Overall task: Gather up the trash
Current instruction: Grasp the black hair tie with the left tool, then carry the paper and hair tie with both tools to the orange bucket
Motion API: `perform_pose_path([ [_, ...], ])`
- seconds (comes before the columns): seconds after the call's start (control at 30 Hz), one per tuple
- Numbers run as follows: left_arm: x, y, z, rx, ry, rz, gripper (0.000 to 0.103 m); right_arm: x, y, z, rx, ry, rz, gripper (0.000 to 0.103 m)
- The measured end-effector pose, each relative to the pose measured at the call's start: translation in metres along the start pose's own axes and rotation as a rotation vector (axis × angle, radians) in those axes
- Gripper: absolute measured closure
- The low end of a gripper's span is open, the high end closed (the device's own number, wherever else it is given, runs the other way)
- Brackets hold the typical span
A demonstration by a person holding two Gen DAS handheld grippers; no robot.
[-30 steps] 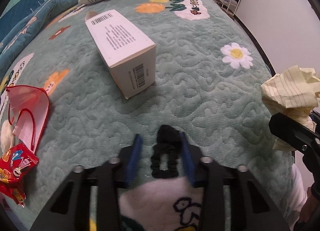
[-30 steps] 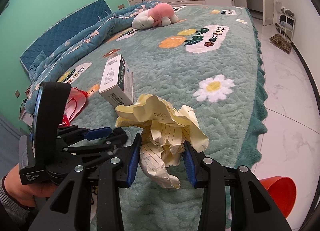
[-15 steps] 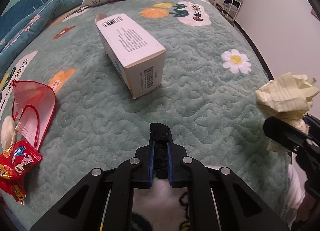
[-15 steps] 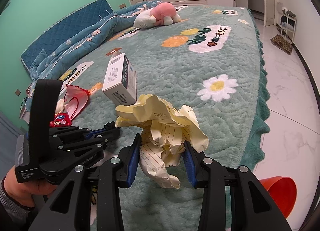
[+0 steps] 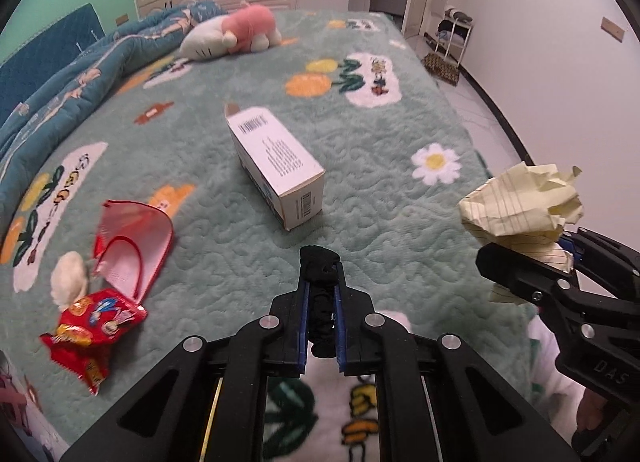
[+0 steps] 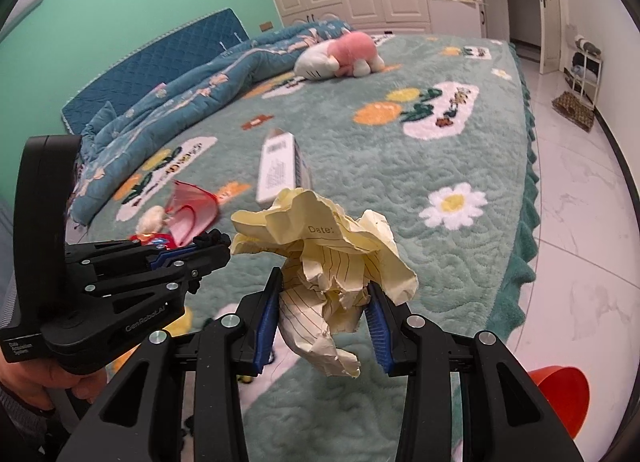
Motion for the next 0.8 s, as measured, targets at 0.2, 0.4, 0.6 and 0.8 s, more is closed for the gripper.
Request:
perform_pose_path([
  [0.2,-0.011,0.009,-0.035,-0.002,0.041,0.012,0.091,-0.007,-0.016,-0.039,0.009,0.051,-0.015,0.063],
  [0.4,-0.019,0.029,-0.066,-0.007,0.093,0.044,0.091,-0.020,-0.026,-0.079,0.000,0.108,-0.023,0.063],
  [0.6,-0.018,0.070,-0.083,-0.046,0.124,0.118,0.091,-0.037,-0.007,-0.119,-0.027,0.164,0.025,0.063],
  [0.8,-0.009,0.144,-0.078,-0.109,0.121,0.255,0.091,-0.060,0.043,-0.157,-0.090,0.210,0.114,0.063],
])
Point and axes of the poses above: each gripper's, at about its wrist camera, not at the fingertips, and z roughly the way its jaws point, y to its right, x to its top, the point moved 8 cm from there along z, roughly the way its jaws point, and after that the axes turned 7 degrees about -y, right-handed, at the moved point
